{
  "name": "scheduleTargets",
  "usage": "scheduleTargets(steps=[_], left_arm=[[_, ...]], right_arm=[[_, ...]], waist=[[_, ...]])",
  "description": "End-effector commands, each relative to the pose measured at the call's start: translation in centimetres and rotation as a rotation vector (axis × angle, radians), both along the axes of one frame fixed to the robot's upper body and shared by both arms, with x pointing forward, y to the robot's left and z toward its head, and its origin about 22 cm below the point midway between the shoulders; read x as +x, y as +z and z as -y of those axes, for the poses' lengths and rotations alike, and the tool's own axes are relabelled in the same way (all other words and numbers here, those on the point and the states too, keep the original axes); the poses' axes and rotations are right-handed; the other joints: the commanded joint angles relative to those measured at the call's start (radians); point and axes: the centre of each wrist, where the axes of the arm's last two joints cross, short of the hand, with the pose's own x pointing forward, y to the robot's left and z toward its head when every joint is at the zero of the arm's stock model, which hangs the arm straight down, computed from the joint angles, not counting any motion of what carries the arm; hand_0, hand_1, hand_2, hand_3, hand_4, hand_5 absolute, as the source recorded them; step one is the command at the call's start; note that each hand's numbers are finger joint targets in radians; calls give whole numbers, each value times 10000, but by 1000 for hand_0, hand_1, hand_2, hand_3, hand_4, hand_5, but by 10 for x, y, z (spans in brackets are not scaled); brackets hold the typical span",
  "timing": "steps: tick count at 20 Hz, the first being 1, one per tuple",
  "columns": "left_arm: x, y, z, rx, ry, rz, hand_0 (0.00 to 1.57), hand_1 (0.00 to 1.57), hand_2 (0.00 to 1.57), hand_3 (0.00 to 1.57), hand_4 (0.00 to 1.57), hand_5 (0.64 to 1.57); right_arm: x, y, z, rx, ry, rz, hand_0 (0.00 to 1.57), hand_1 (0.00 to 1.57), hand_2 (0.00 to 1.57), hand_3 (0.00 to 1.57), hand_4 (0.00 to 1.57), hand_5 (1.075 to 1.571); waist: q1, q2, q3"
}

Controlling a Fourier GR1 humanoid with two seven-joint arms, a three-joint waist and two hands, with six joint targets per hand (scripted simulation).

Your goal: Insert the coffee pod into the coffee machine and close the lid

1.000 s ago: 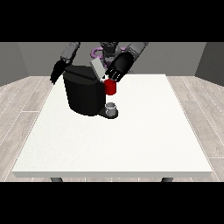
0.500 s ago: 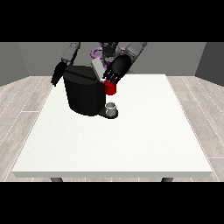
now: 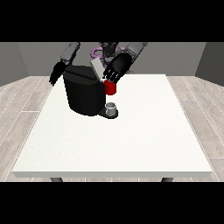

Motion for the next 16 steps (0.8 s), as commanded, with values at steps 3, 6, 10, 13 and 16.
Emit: scheduleTargets(steps=[3, 6, 10, 13, 16], left_arm=[[2, 5, 24, -100, 150, 428, 1180, 1180, 1198, 1170, 351, 1571], [0, 6, 6, 722, 383, 718, 1225, 1225, 1244, 1157, 0, 1571], [-1, 2, 1, 1295, 378, 1162, 1210, 1210, 1220, 1093, 0, 1571], [1, -19, 6, 1630, 325, 842, 1160, 1160, 1178, 1050, 0, 1571], [-1, -4, -19, 1335, 282, 1212, 1096, 1096, 1127, 990, 0, 1571]], right_arm=[[5, 2, -2, -156, 143, 235, 0, 0, 0, 0, 0, 1571], [-4, -10, -16, -96, -75, 83, 0, 0, 0, 0, 0, 1571], [8, 13, 5, -24, -96, 381, 0, 0, 0, 0, 0, 1571], [6, 16, -9, 18, 21, 73, 0, 0, 0, 0, 0, 1571], [7, 23, -3, -211, -72, 608, 0, 0, 0, 0, 0, 1571]], waist=[[-98, 192, 4], [12, 18, 3], [-35, 474, 2], [-62, 151, -1], [-93, 627, -1]])
